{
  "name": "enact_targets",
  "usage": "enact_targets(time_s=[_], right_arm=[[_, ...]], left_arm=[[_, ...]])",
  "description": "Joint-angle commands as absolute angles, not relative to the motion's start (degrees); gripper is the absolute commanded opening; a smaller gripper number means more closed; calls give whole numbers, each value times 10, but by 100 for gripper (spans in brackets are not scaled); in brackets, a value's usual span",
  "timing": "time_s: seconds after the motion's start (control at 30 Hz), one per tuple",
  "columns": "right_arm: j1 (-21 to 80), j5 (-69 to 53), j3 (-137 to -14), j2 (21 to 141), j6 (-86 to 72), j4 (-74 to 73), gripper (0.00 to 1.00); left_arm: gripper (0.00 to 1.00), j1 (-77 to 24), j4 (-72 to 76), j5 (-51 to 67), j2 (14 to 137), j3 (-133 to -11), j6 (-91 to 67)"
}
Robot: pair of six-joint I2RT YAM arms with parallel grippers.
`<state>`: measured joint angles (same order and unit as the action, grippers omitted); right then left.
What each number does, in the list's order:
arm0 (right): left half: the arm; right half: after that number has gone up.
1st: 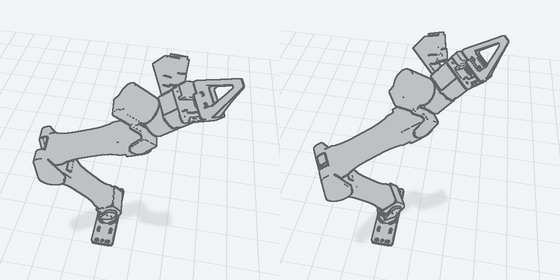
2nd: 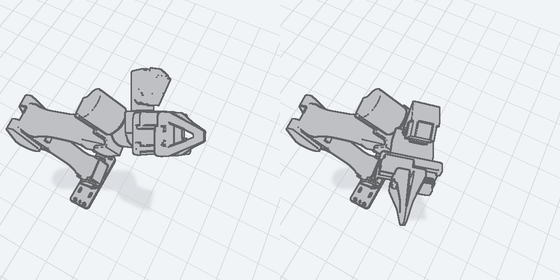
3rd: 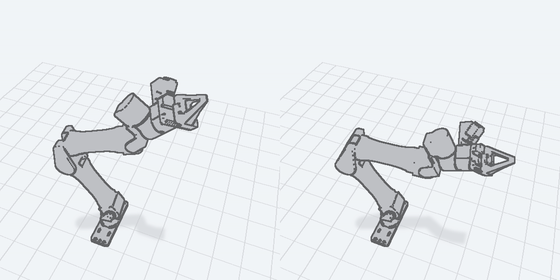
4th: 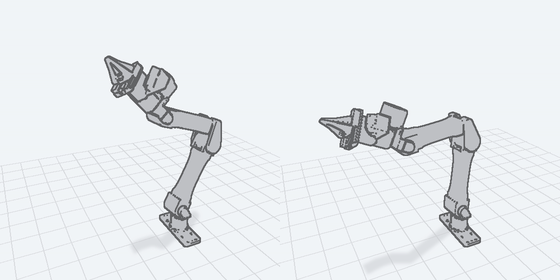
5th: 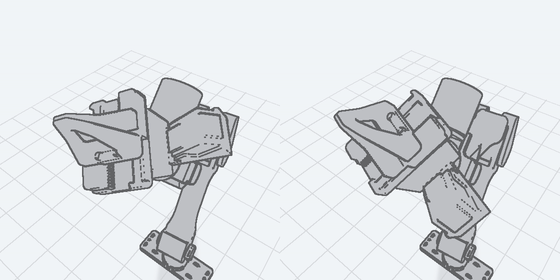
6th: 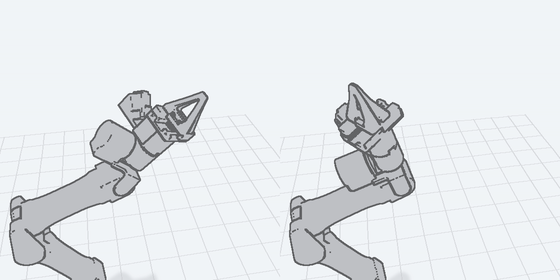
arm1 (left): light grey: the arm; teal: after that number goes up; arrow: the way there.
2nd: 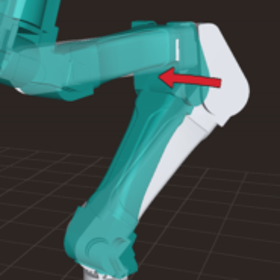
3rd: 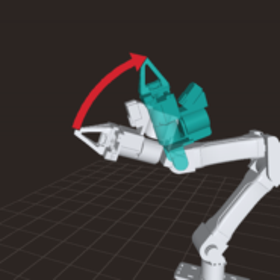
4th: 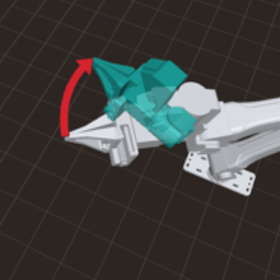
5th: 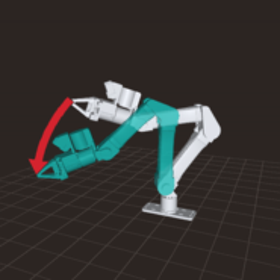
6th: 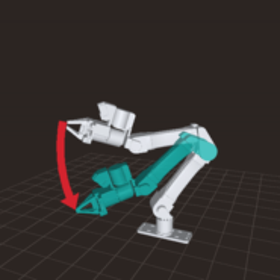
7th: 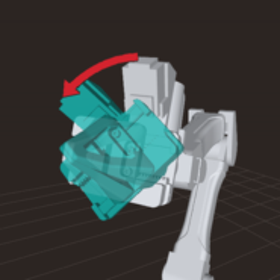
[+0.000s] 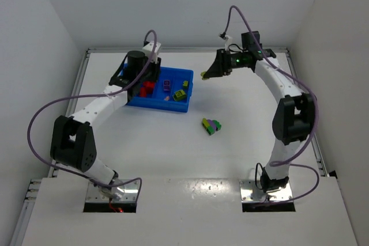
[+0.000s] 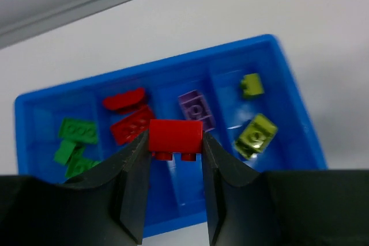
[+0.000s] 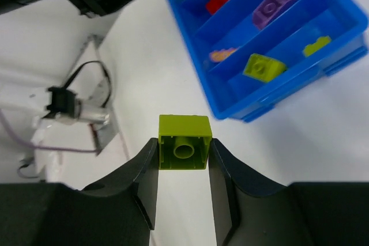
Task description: Sort the legos into containers by color
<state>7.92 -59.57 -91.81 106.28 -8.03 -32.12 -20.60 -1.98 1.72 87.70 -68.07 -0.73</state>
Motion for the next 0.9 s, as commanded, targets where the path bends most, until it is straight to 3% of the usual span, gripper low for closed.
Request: enact_targets(time_s=[0.0,0.3,0.47,0.57,0.6,0.7,0.73,0.87], right_arm=[[98,-507,-976,1115,-89,-287,0],[155,-432,-1074,1195,-113,-253,0],[172,-420,-1086,1222,-113,-253,0],[178,-415,-1086,1230,-108,-253,0],[178,-408,-1092,1236,-102,-253,0],[185,-395,-1105,1249,-97,-253,0],[192,-379,-1105,1257,-91,-253,0],[209,-354,-1136,1286,-73,-253,0]], left_arm=[[0,-163,-33,-68,896,-677,-96],[0,-98,-58,-32,1014,-757,-126],[5,-91,-58,17,1080,-825,-132],[14,-85,-58,49,1122,-860,-137],[24,-85,-58,49,1133,-870,-137],[41,-85,-63,49,1154,-894,-137],[53,-85,-63,49,1154,-894,-137],[68,-85,-50,49,1140,-894,-142]])
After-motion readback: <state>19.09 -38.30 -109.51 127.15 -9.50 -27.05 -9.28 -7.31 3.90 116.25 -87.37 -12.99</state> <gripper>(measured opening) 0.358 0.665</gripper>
